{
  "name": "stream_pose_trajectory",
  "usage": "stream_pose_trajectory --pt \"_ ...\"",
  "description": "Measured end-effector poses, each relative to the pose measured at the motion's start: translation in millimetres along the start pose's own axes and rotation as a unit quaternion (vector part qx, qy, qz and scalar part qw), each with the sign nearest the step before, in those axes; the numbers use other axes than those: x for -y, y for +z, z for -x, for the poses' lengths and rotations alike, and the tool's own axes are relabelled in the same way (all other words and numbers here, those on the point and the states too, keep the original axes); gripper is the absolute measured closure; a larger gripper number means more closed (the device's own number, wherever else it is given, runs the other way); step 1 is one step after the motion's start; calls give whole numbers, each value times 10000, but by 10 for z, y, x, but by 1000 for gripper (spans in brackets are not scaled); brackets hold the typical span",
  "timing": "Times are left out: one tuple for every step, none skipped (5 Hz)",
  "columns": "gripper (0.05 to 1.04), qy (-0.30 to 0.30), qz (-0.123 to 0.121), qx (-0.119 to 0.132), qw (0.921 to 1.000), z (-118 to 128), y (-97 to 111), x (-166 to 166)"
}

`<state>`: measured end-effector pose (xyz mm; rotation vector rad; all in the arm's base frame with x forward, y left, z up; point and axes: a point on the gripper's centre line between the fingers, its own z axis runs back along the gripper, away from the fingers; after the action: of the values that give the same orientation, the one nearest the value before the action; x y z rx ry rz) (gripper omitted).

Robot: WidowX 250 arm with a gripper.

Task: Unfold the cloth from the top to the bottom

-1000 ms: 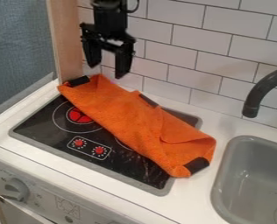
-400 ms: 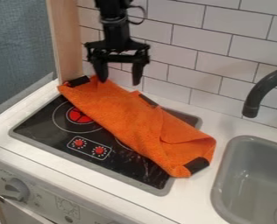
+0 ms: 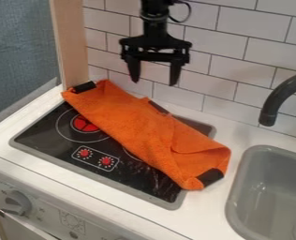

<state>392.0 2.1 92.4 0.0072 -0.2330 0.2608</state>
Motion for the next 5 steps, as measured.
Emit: stream_pose_trajectory --pt "84 25 -34 47 10000 -65 -55 151" --pt "84 247 -236 -70 9994 -104 -188 119" --pt "84 302 -361 -198 9987 -88 -296 95" --pt "84 449 -626 -383 9963 -50 -450 31" --pt "84 511 -613 -487 9956 -15 -527 42"
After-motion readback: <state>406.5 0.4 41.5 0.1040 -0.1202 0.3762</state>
